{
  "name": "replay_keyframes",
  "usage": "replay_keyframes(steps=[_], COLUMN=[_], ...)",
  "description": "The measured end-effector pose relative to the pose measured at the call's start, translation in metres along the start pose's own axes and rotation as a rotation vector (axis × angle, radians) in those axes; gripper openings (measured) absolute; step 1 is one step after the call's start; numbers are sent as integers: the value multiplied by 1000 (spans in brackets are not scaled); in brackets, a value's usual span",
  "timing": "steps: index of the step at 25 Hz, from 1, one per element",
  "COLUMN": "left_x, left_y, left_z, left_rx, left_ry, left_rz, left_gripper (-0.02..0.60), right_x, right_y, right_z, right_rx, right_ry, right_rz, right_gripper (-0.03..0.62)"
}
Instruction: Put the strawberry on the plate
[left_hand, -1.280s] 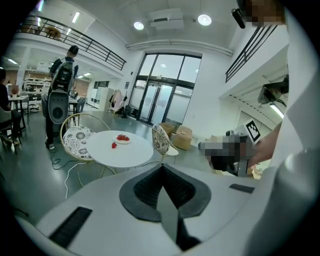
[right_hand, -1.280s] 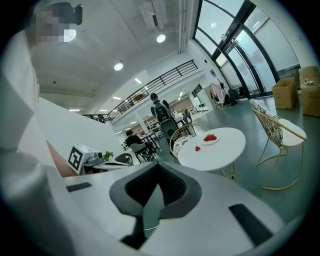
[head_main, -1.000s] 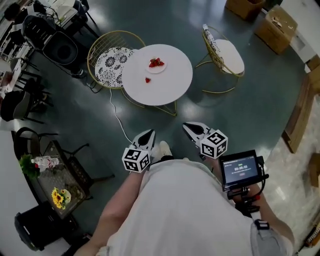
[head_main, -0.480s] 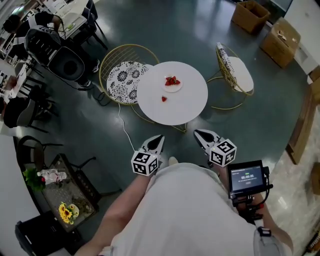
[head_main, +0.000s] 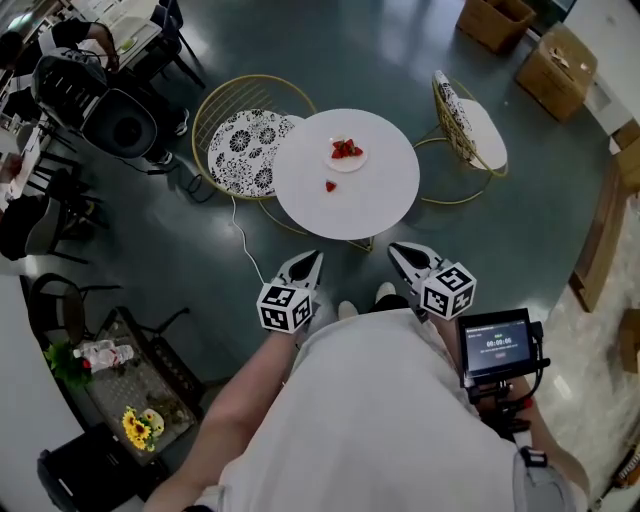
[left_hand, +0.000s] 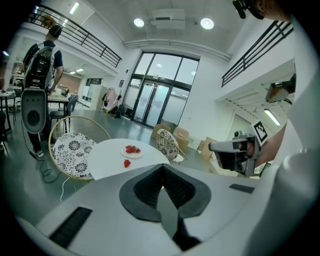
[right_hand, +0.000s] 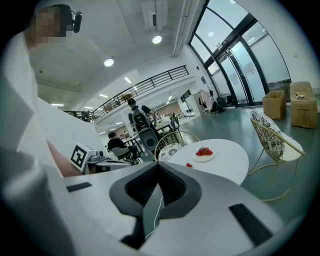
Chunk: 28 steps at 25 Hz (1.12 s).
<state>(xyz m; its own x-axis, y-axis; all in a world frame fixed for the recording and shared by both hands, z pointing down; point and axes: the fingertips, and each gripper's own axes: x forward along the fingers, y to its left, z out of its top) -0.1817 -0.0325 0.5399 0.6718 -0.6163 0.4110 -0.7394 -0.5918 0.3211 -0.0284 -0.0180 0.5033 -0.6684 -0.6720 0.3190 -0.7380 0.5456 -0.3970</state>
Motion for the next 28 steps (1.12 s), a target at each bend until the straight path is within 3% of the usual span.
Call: replay_keyframes(steps=[12, 17, 28], left_x=[3, 55, 126], left_y=[5, 28, 50], left_z=[-6, 12, 17], left_rx=[14, 8, 6], left_ry=[39, 60, 144], left_rz=[3, -6, 26], left_gripper=[6, 6, 6], right_x=[14, 44, 62], right_y=[5, -46, -113], right_z=[-1, 24, 28], right_rx=[4, 14, 74], right_ry=[8, 8, 64], right_rz=[27, 33, 32], right_gripper=[6, 6, 6])
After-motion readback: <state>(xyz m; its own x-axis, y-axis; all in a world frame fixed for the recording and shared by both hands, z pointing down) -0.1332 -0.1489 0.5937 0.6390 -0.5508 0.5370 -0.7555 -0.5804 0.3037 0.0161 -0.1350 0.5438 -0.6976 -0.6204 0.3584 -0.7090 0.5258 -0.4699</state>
